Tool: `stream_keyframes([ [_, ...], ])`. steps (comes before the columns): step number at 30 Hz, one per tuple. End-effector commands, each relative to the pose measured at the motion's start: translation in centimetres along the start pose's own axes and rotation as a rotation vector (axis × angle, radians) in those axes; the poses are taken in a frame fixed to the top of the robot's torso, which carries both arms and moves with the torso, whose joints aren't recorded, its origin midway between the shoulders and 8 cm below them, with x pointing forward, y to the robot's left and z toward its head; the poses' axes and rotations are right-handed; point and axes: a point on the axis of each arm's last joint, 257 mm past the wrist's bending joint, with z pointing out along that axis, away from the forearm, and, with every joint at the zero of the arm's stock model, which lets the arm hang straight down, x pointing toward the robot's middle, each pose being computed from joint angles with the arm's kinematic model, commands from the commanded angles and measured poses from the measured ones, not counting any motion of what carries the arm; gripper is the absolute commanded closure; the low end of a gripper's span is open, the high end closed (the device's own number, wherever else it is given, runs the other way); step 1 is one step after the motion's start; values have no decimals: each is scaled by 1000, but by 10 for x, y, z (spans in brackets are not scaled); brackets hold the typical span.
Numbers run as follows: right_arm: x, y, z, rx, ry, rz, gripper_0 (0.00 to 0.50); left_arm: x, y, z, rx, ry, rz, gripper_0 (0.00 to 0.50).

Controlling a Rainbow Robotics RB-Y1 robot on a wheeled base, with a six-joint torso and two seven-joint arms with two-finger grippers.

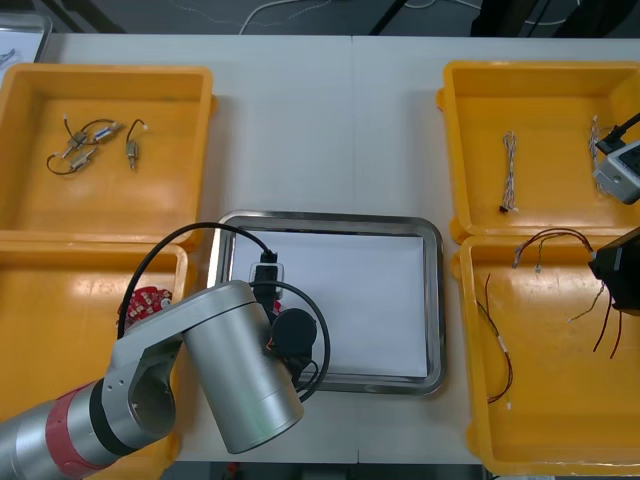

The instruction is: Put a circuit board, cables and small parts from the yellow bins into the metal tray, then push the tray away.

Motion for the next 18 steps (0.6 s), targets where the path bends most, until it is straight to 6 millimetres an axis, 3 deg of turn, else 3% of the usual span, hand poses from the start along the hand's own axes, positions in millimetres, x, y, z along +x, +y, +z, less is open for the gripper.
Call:
stream_keyframes([
  [1,-5,-1,-7,20,-8,-15,500,-3,-18,-6,34,-25,-12,245],
  [2,-5,-1,-7,20,-8,-15,500,-3,-18,-7,34,-27,-11,164],
  [3,-5,-1,-7,20,-8,-15,500,-4,-18,-7,34,-31,-13,123],
  [6,-5,-1,-7,20,-8,-15,500,-8,-19,-10,37,-46,-12,78],
  [10,-5,-1,-7,20,-8,-15,500,-12,-17,-21,45,-42,-28,76],
  [18,-5,-1,-7,20,-8,-15,500,-19,-10,-71,81,-36,-38,67],
])
